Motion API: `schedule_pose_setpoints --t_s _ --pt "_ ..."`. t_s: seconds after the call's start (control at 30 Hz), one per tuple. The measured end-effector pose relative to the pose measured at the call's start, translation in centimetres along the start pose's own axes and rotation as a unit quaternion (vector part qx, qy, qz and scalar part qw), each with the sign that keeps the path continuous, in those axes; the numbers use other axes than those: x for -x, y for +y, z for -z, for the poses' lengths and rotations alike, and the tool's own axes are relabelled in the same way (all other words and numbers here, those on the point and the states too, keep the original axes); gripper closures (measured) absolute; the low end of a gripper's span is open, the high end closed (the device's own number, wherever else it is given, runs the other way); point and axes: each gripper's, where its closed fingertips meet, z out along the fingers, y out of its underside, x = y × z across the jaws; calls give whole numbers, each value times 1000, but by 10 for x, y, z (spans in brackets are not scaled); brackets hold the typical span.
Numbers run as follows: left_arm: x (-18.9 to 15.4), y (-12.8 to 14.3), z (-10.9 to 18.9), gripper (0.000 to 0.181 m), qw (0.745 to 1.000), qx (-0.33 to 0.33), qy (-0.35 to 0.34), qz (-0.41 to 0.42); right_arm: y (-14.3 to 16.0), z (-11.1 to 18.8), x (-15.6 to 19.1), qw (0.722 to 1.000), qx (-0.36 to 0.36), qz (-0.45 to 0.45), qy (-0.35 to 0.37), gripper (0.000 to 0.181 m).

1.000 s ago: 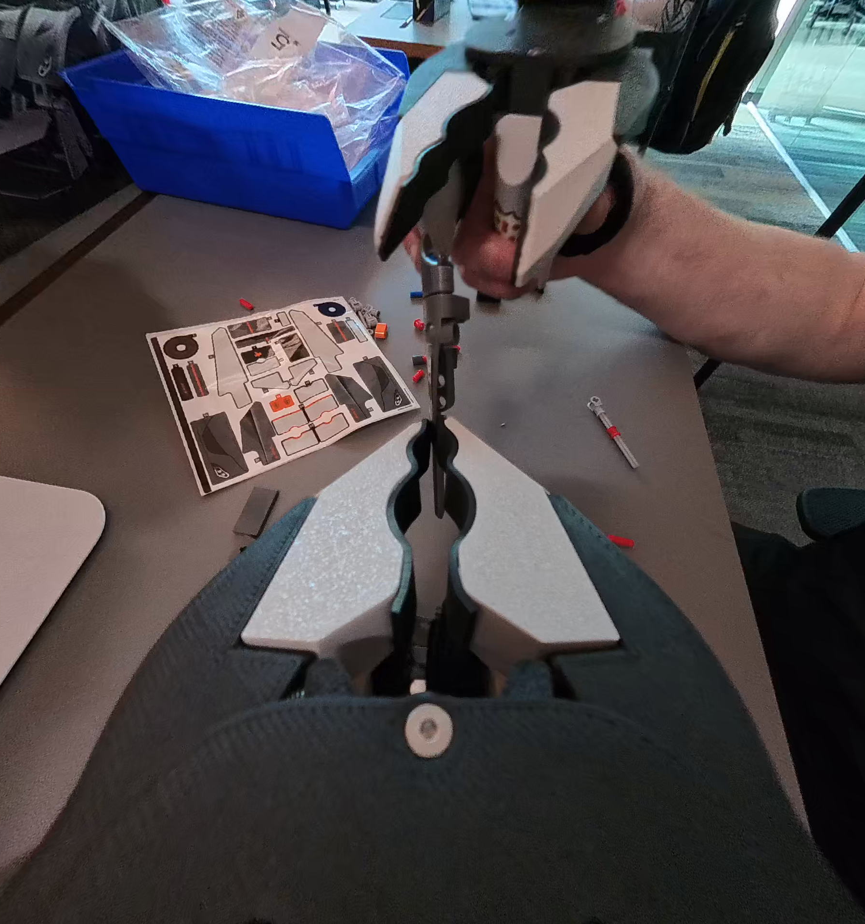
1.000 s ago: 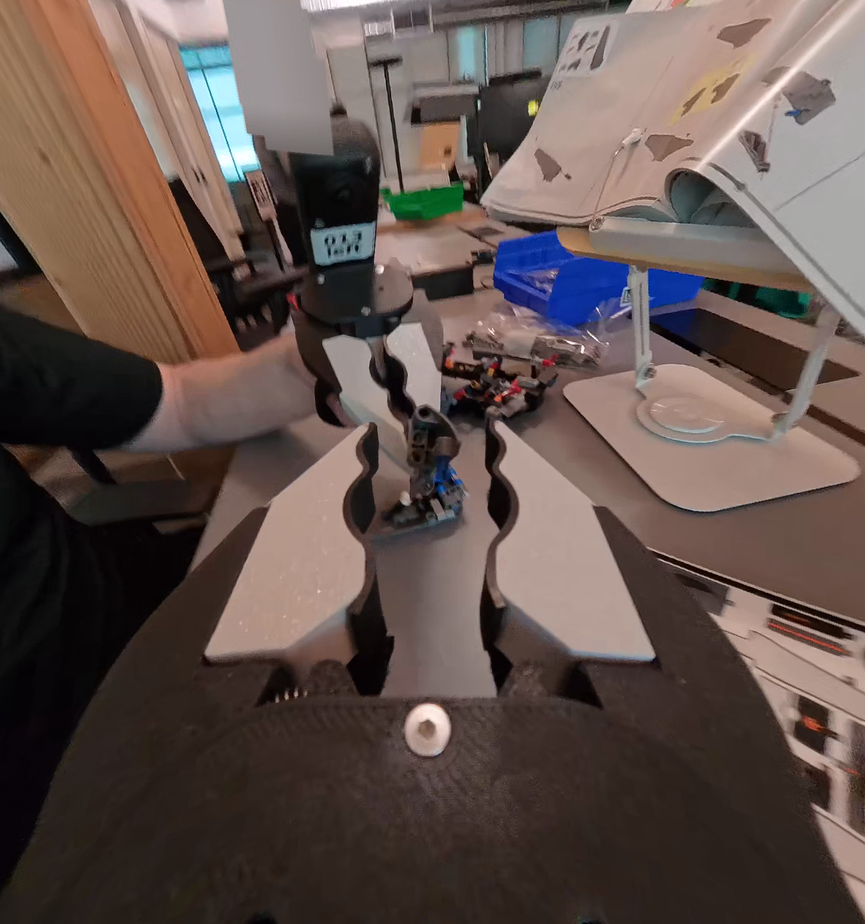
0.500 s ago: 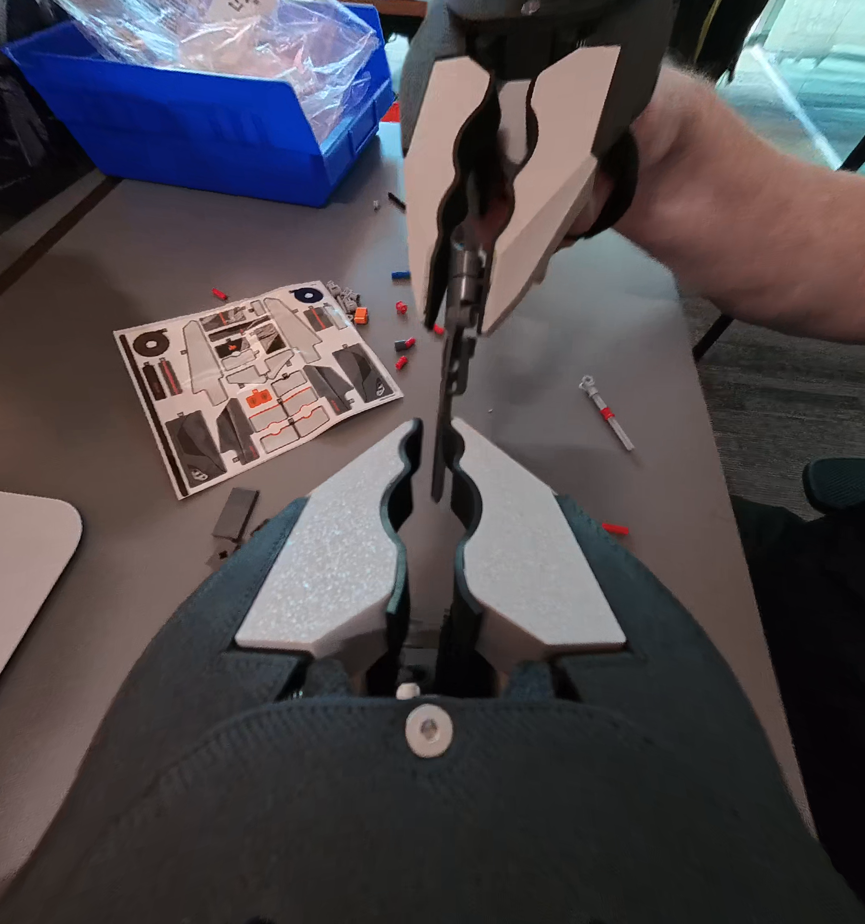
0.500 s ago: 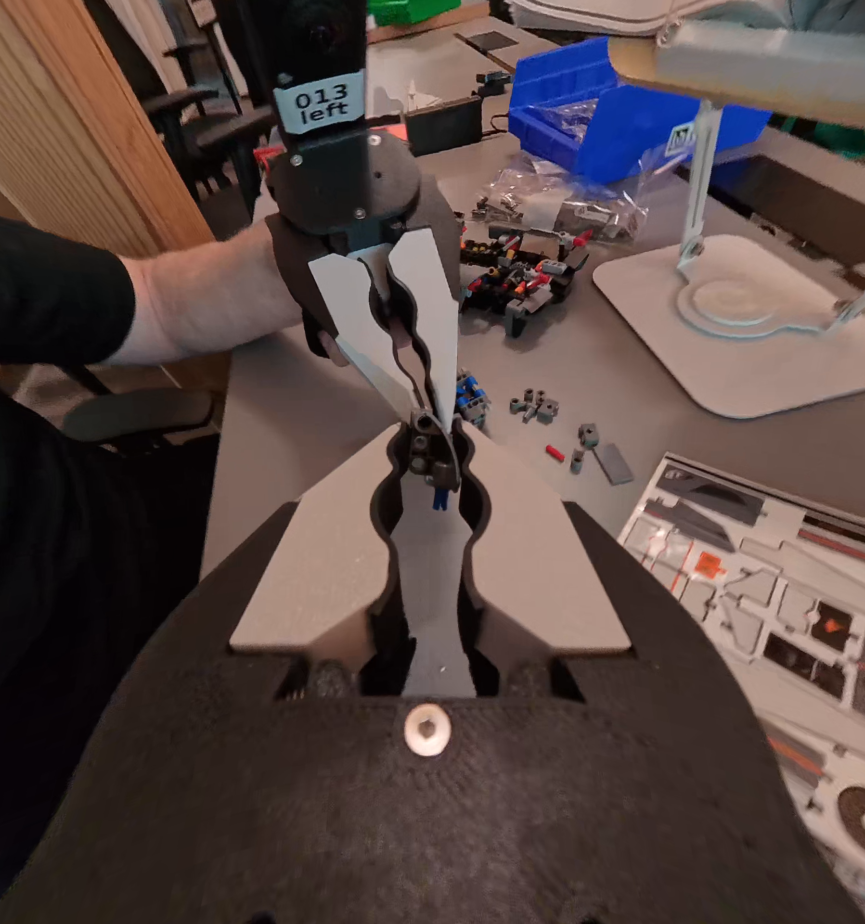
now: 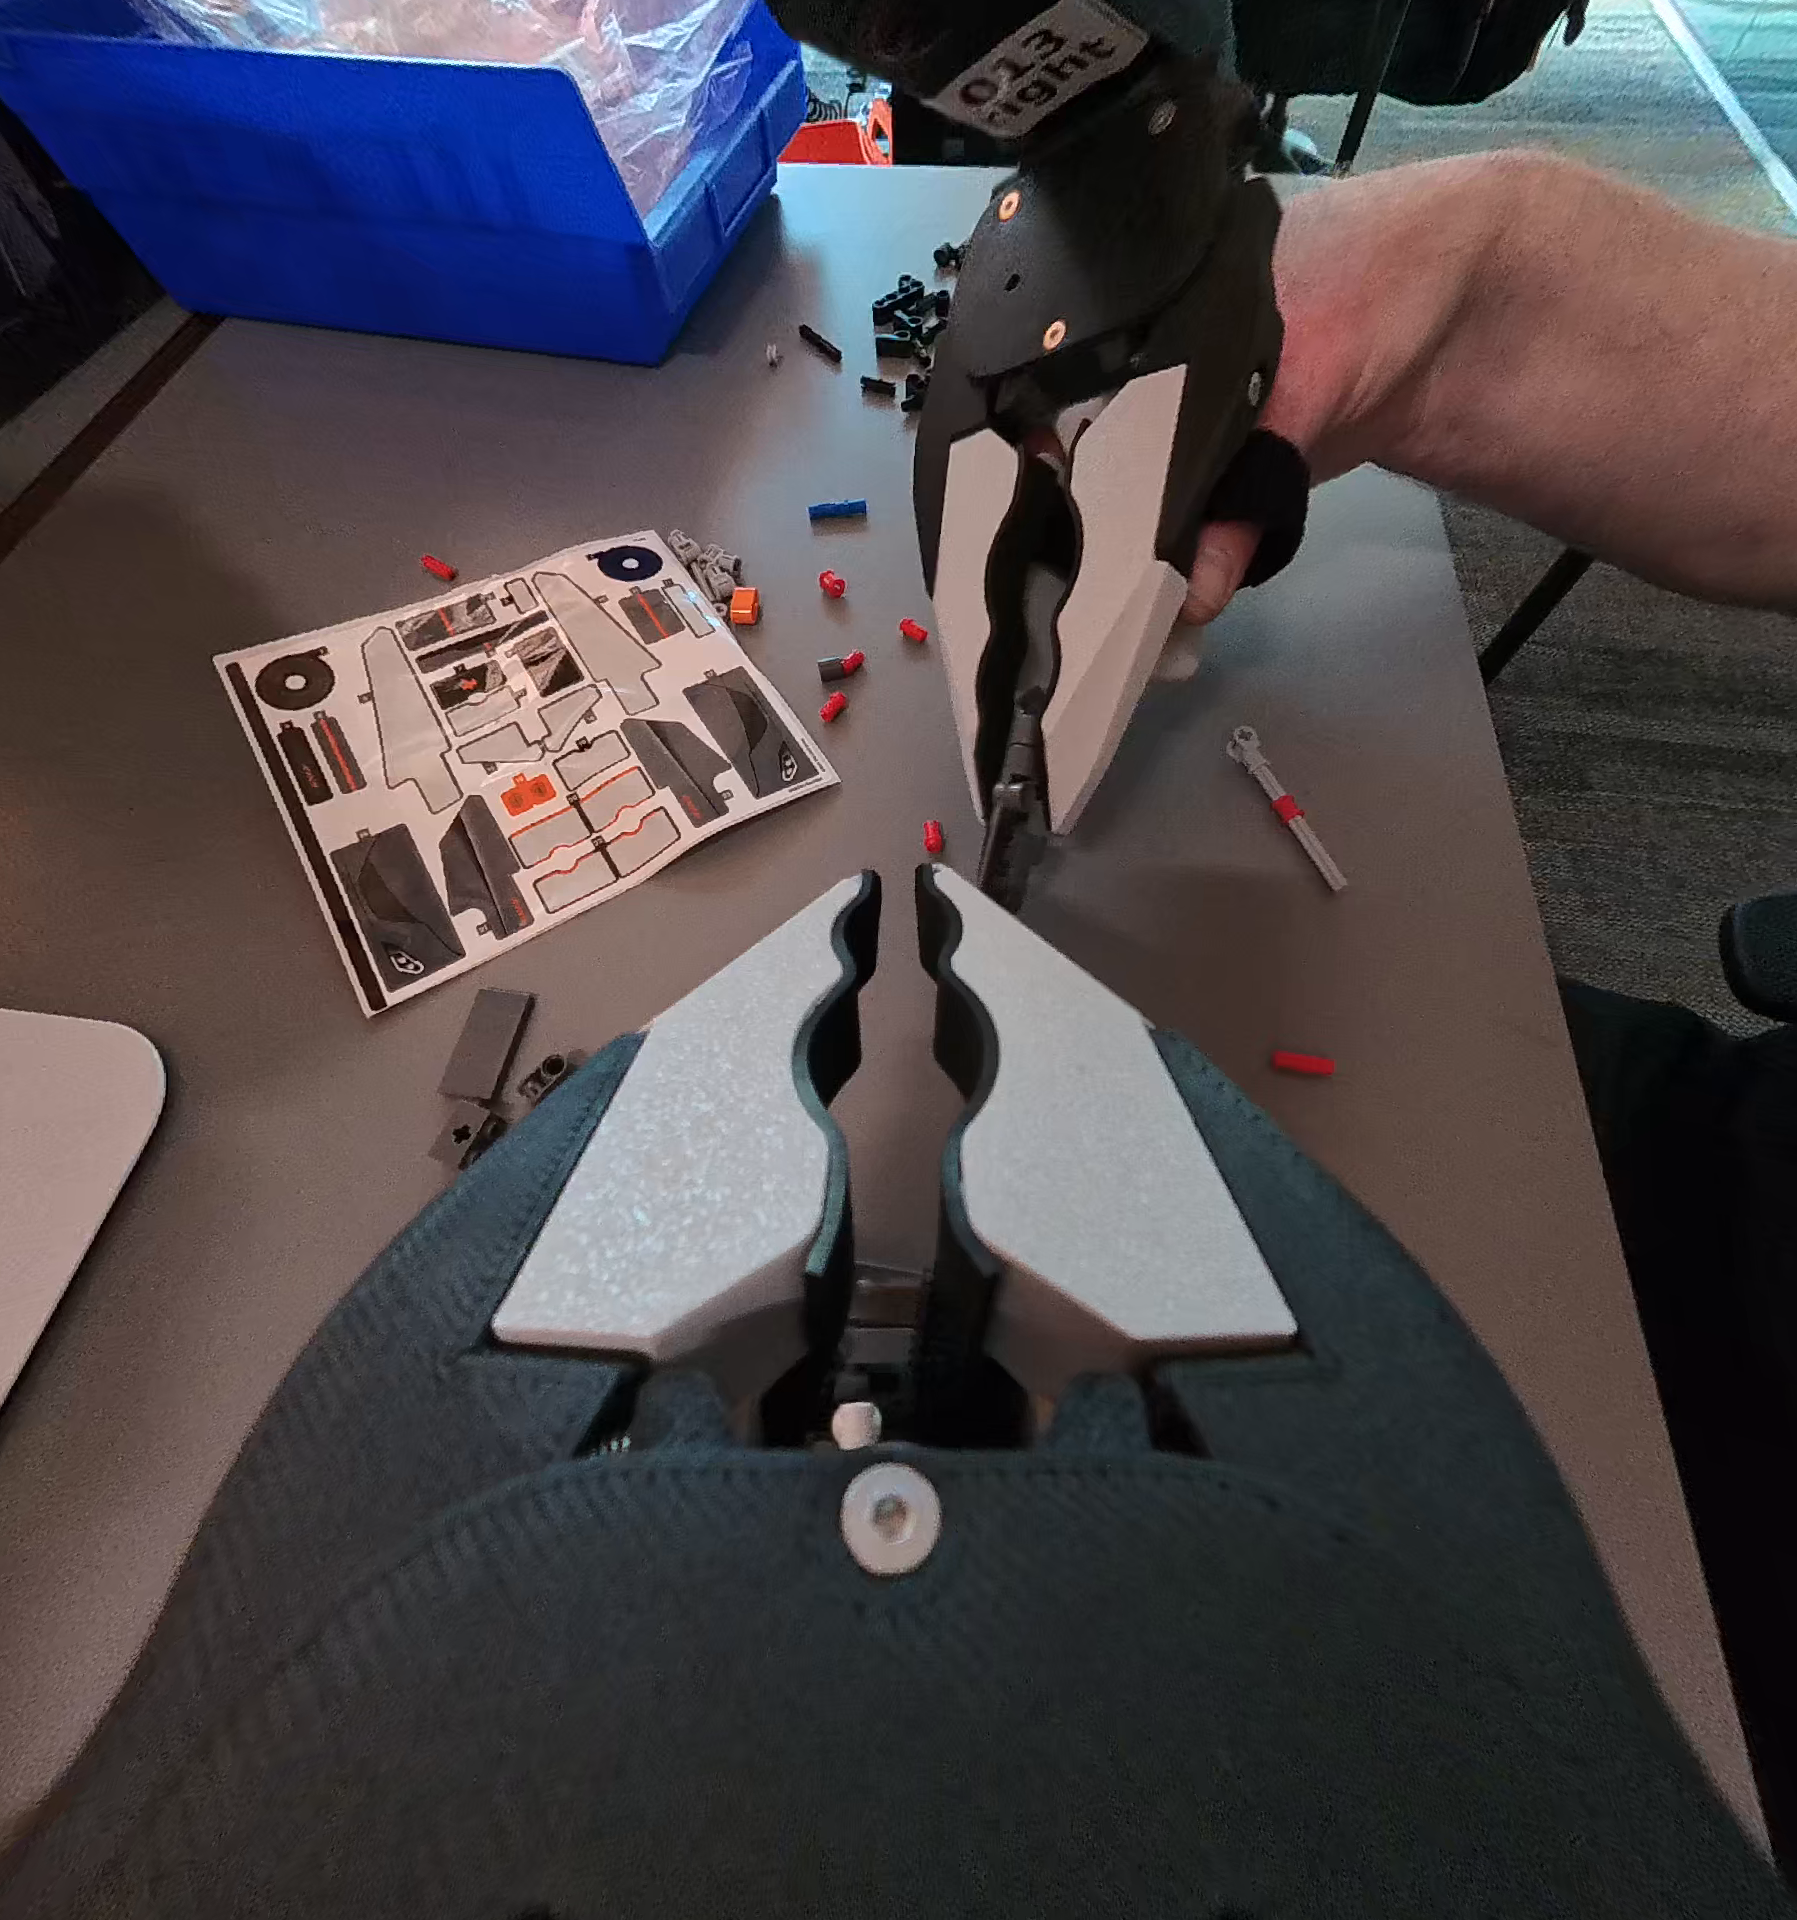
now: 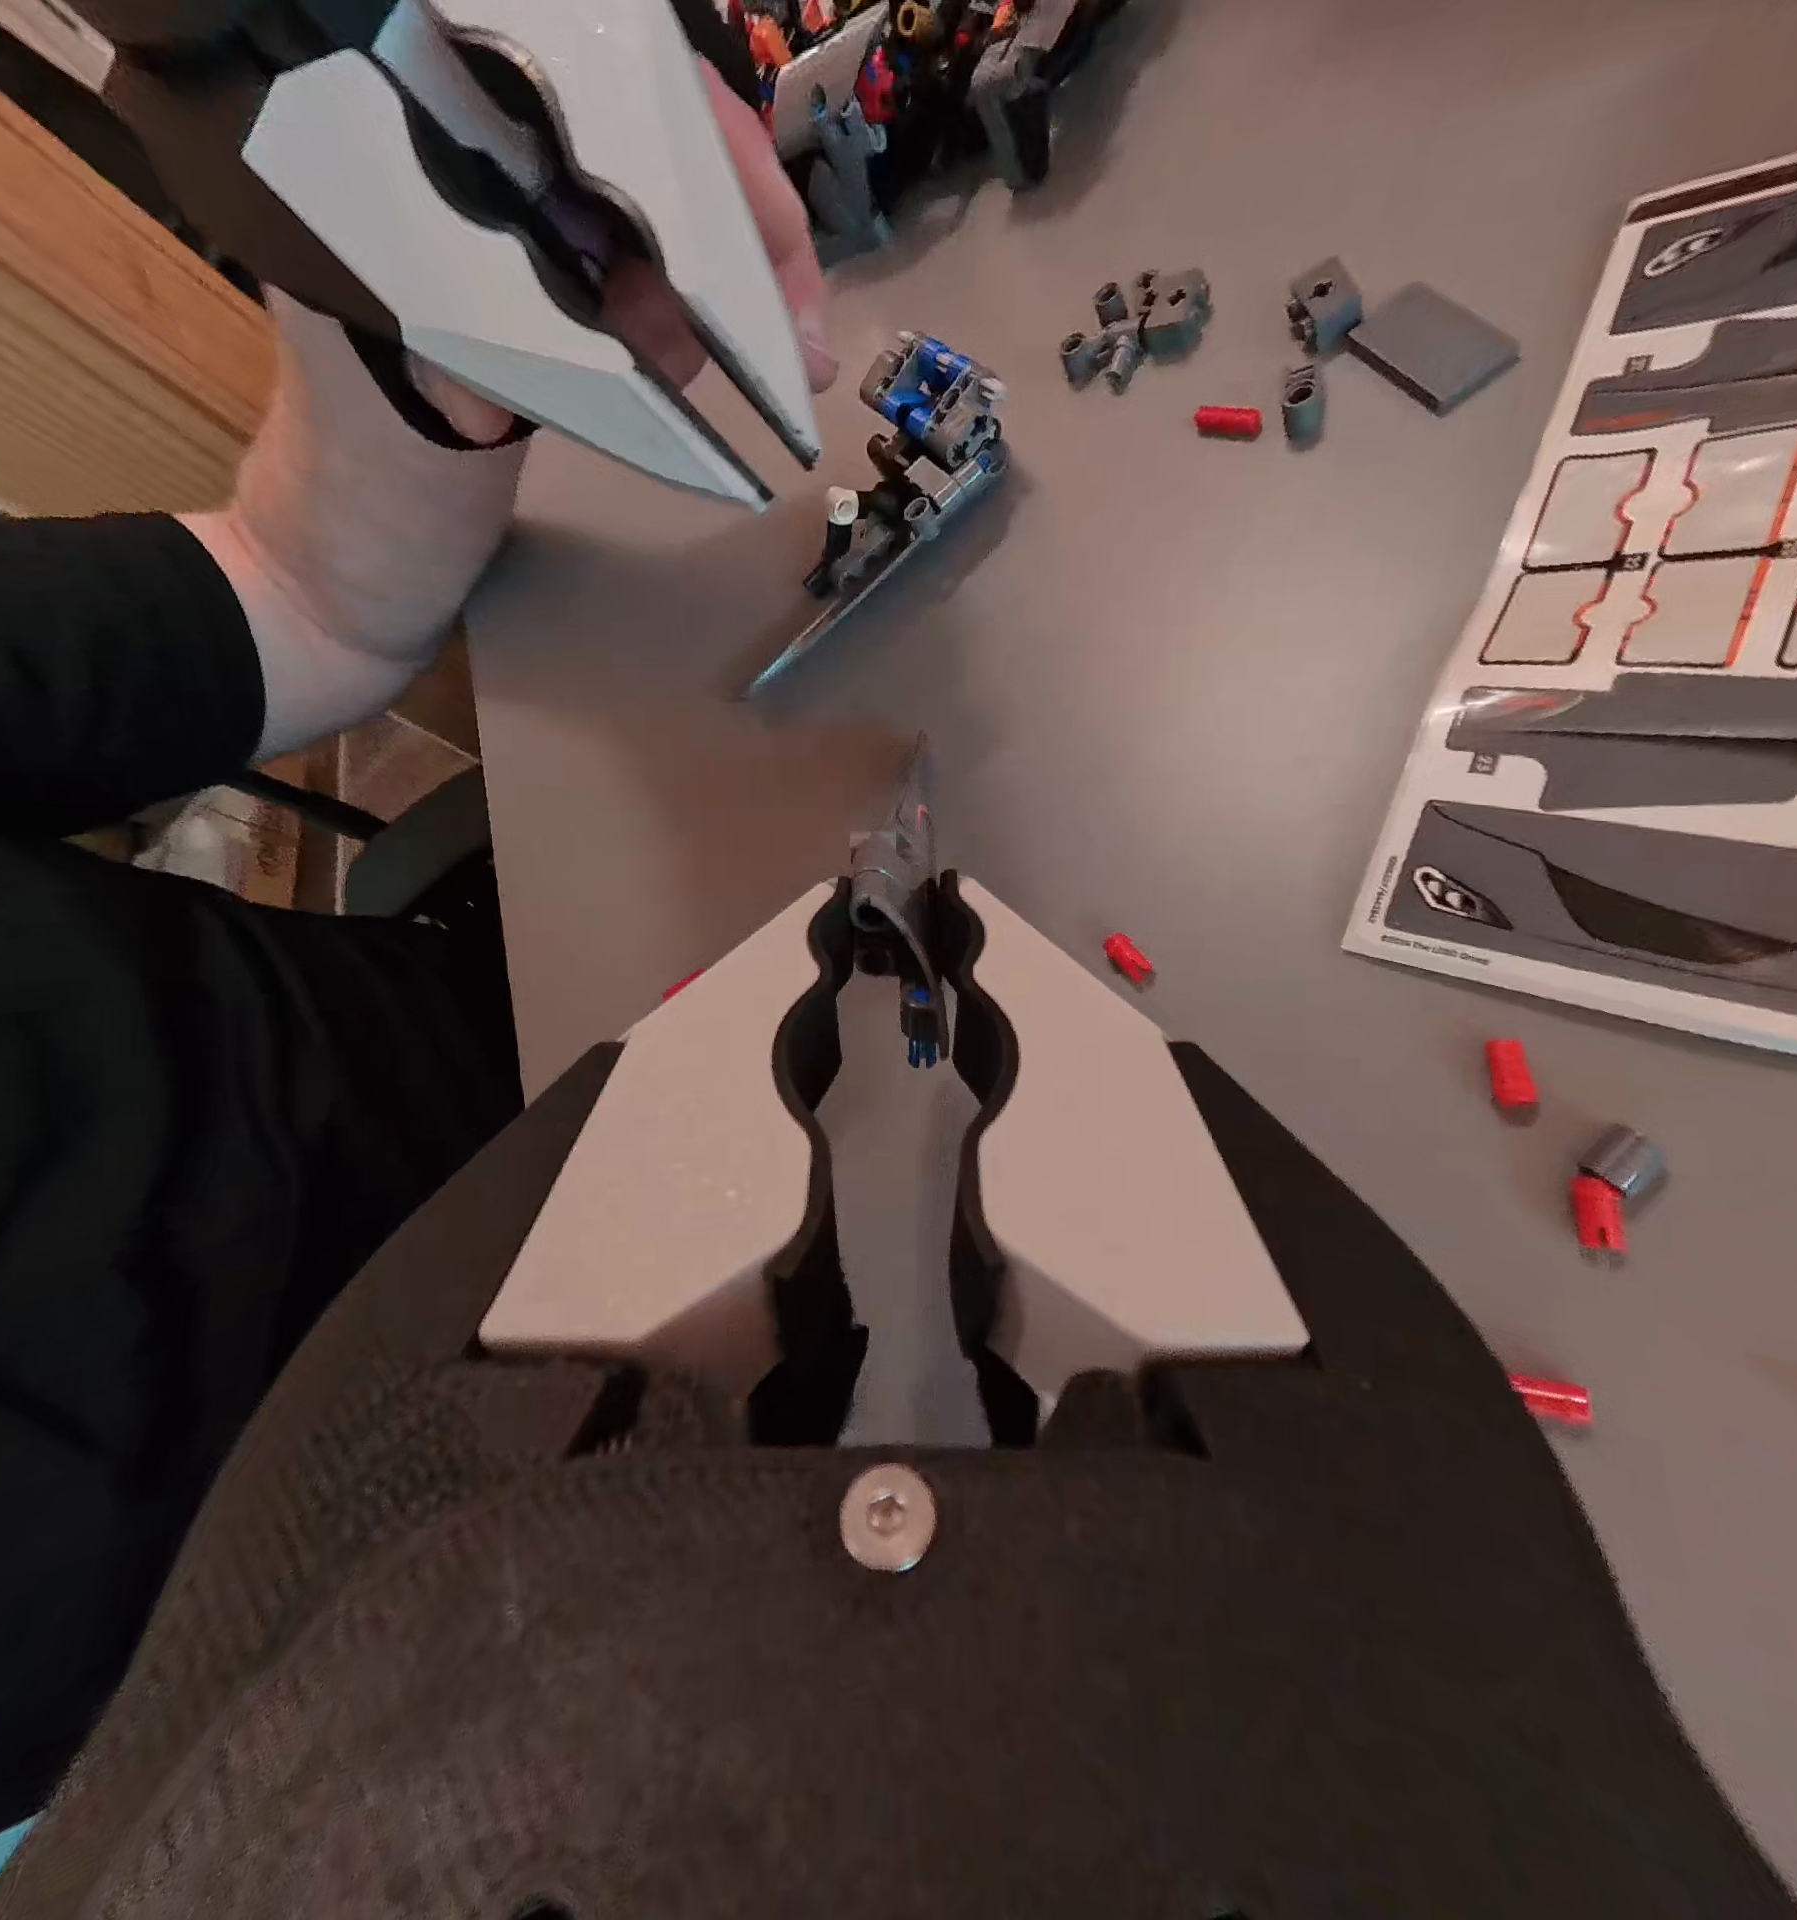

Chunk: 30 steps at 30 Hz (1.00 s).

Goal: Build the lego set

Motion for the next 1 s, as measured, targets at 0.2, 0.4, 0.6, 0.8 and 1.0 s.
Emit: schedule_pose_setpoints --t_s 0.2,0.4,0.6,0.8,1.0 --pt "-5 4 -3 177 1000 9 5 -5 7 2 -3 999 2 -33 -17 168" --pt "-9 10 -11 175 996 39 -28 -75 9 8 7 998 6 -36 -48 168" --pt "-23 18 -23 175 990 64 -18 -121 25 8 15 993 72 -33 -83 168" --pt "-20 20 -23 175 992 65 -16 -111 16 7 -14 996 85 -27 19 131" --pt "-17 22 -22 175 990 70 -27 -118 -2 27 -26 995 58 12 85 114"
